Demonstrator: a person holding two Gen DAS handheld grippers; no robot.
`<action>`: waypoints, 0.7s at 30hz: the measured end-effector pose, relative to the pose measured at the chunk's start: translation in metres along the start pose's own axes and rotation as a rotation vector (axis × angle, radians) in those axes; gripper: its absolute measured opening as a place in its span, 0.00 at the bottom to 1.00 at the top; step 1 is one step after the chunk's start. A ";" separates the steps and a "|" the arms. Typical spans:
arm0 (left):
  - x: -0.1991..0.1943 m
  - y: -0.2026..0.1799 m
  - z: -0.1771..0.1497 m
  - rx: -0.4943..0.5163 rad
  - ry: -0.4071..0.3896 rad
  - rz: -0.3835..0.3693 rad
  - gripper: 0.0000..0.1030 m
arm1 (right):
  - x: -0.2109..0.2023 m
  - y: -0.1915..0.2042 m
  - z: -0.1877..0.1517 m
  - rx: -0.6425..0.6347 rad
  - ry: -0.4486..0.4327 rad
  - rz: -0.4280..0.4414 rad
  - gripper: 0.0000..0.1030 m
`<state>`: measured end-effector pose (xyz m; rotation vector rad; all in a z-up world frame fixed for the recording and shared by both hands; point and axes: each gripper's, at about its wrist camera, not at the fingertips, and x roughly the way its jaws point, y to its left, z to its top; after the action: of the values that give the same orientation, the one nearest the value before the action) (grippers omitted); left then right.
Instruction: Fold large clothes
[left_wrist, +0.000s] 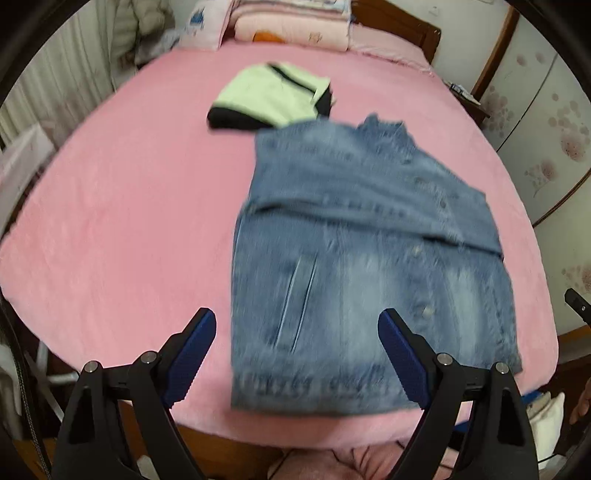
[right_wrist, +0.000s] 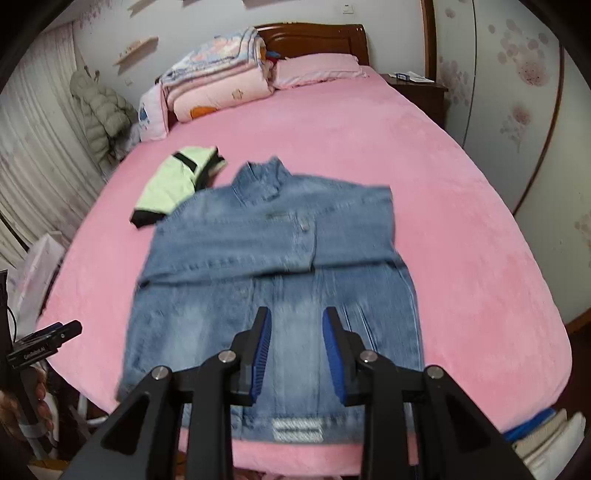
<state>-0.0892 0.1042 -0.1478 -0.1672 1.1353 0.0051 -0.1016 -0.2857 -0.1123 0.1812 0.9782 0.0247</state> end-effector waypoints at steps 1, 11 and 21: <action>0.006 0.007 -0.007 -0.004 0.010 -0.007 0.86 | 0.003 -0.001 -0.009 0.001 0.006 -0.008 0.28; 0.076 0.070 -0.068 -0.095 0.104 -0.077 0.86 | 0.022 -0.003 -0.069 0.014 0.082 -0.040 0.28; 0.128 0.081 -0.089 -0.123 0.162 -0.159 0.77 | 0.025 -0.012 -0.082 0.013 0.088 -0.062 0.28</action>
<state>-0.1224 0.1618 -0.3104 -0.3727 1.2808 -0.0815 -0.1563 -0.2836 -0.1794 0.1626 1.0713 -0.0311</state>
